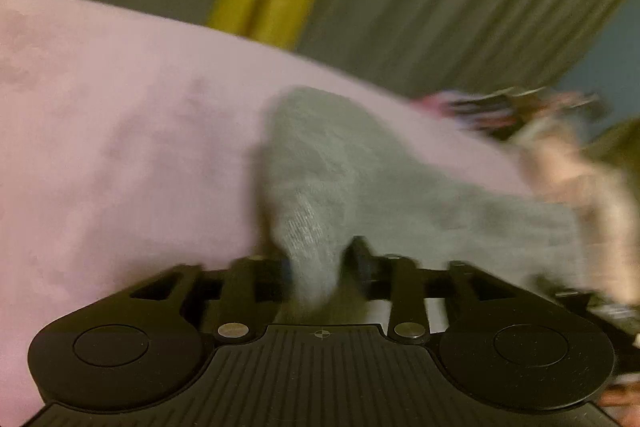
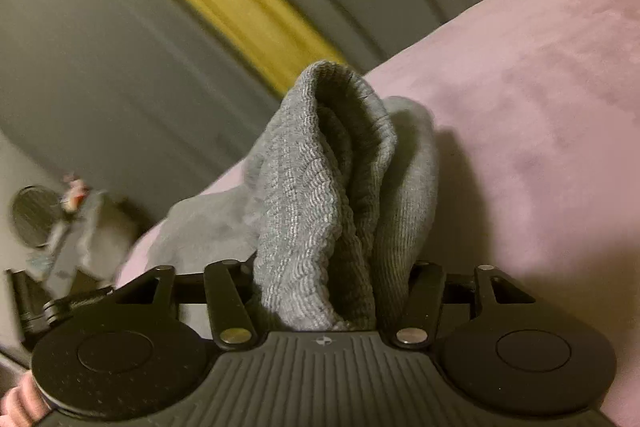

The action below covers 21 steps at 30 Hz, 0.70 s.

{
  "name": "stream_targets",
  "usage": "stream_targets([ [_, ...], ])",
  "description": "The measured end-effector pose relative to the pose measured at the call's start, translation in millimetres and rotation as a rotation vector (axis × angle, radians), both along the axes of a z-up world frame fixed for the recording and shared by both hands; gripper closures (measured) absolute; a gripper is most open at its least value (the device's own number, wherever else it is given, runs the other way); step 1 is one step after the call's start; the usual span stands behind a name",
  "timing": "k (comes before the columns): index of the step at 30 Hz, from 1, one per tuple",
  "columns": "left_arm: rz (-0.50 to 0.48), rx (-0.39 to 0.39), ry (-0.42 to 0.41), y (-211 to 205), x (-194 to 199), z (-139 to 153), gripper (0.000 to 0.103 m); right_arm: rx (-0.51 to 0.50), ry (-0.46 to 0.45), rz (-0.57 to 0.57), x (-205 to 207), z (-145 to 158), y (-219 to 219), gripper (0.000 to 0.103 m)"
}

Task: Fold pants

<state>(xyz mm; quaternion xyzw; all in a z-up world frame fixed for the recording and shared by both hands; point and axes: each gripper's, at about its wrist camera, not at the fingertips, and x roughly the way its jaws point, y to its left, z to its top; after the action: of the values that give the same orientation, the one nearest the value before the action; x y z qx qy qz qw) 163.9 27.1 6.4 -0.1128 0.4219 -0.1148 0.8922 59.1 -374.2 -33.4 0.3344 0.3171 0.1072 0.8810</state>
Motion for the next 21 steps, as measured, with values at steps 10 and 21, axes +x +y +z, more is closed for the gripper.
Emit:
stream_targets([
  [10, -0.127, 0.287, 0.031, -38, -67, -47, 0.022, -0.471, -0.049, -0.057, -61, -4, 46, 0.006],
  [21, -0.141, 0.524, -0.085, -59, -130, -45, 0.020, -0.622, 0.061, -0.187, -97, -16, 63, 0.009],
])
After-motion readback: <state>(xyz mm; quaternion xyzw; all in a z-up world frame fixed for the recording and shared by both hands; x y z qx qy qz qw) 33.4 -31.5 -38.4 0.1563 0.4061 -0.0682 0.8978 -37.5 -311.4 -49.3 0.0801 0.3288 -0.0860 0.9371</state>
